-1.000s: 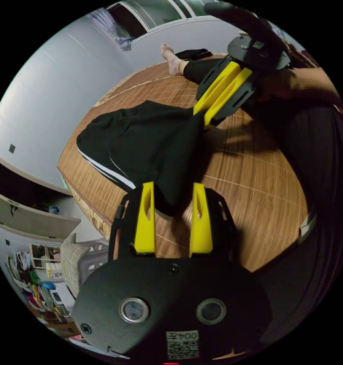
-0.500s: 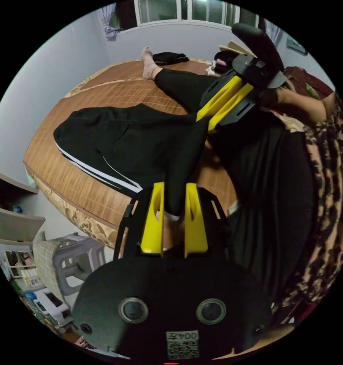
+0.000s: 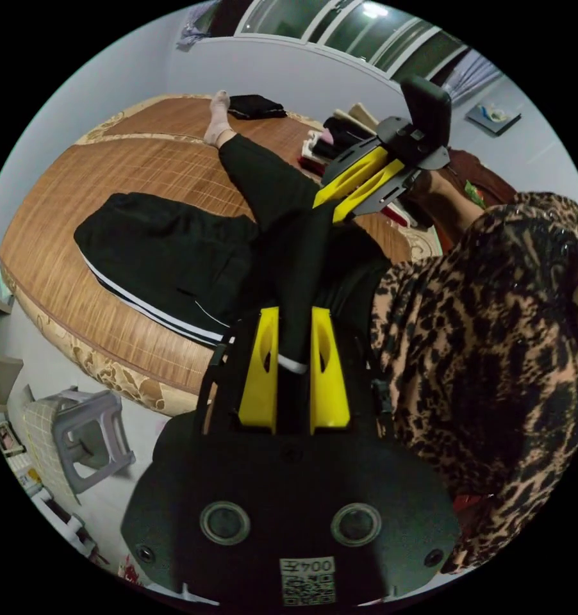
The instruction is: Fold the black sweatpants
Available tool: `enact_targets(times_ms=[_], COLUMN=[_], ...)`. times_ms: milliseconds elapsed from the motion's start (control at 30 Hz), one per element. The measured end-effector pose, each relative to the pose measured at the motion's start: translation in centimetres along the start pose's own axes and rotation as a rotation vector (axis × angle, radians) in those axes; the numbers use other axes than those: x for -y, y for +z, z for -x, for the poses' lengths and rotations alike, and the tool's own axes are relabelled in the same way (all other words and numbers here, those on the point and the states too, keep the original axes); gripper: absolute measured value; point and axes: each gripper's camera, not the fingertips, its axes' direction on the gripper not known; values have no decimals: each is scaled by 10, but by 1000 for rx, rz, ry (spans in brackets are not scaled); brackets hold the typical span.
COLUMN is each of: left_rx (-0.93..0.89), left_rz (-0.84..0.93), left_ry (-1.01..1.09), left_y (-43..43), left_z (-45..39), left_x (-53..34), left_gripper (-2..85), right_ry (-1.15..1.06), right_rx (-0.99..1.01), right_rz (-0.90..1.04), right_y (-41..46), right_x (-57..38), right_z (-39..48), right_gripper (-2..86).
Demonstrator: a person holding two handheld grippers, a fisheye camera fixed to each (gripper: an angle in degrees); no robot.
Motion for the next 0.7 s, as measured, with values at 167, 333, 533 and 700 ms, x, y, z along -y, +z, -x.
enact_targets(times_ms=[167, 333, 533, 700], left_rx=[58, 223, 371, 448], left_rz=[-28, -14, 14, 24], left_ry=[-1, -10, -95, -177], left_y=[-52, -94, -97, -70], left_z=[50, 113, 211, 290], left_x=[51, 111, 174, 208], left_gripper=[70, 68, 61, 57], right_ry=[-42, -74, -15, 64], right_rx=[-84, -170, -184, -163], right_rz=[-2, 17, 39, 72], right_y=[-32, -49, -25, 16], right_x=[52, 113, 167, 194], right_z=[-51, -120, -222, -303], right_gripper=[46, 49, 53, 56])
